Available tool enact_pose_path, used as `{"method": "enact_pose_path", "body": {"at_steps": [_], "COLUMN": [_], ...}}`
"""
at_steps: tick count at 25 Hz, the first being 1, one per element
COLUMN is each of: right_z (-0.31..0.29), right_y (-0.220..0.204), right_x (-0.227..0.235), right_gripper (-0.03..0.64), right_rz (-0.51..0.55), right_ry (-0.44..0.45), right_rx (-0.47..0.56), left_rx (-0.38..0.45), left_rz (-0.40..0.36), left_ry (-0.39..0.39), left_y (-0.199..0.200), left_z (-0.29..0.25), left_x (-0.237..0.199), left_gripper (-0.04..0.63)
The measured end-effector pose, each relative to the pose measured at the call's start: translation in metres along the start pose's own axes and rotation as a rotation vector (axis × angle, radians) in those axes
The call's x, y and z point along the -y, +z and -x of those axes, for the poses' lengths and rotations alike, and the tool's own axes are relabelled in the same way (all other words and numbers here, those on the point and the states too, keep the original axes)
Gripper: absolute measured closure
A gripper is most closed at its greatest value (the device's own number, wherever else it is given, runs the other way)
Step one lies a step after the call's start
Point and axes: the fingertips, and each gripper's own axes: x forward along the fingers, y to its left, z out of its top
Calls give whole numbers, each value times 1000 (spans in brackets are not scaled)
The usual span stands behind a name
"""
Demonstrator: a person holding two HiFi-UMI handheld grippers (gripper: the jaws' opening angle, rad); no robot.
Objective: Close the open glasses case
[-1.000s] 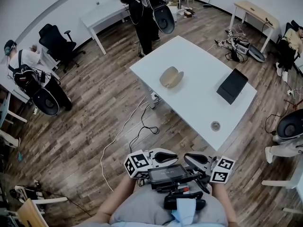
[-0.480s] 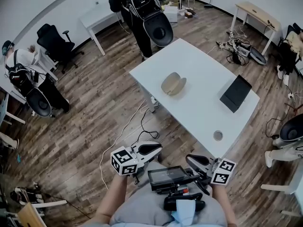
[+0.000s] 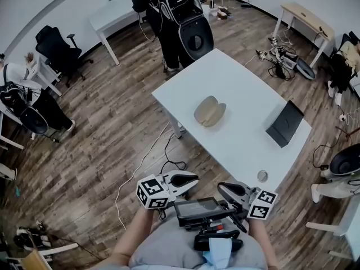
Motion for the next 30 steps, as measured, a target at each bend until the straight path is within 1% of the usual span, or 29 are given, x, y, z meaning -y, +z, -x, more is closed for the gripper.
{"method": "enact_pose_path", "body": {"at_steps": [5, 9, 14, 17, 22, 26, 28, 30], "right_z": [-31, -57, -83, -96, -106, -102, -94, -85], "right_y": [15, 35, 57, 71, 90, 93, 95, 100], "right_x": [20, 33, 46, 54, 68, 81, 90, 100], "right_gripper": [580, 580, 580, 580, 580, 580, 580, 580], "right_rz": [-7, 5, 33, 59, 84, 102, 117, 138], "right_ry": [-35, -74, -133, -187, -287, -355, -391, -429], "right_rx": [1, 24, 47, 59, 82, 68, 53, 41], "left_rx": [-6, -9, -16, -24, -46, -81, -101, -122], "left_rz": [15, 12, 6, 3, -4, -13, -28, -51], "left_ry": [-31, -65, -113, -146, -217, -272, -278, -262], "left_y": [13, 28, 43, 51, 60, 58, 58, 57], "left_z": [9, 17, 24, 29, 29, 14, 0, -14], "left_x": [-38, -69, -104, -122, -139, -142, -141, -142], "left_gripper": [549, 549, 548, 549, 549, 549, 548, 548]}}
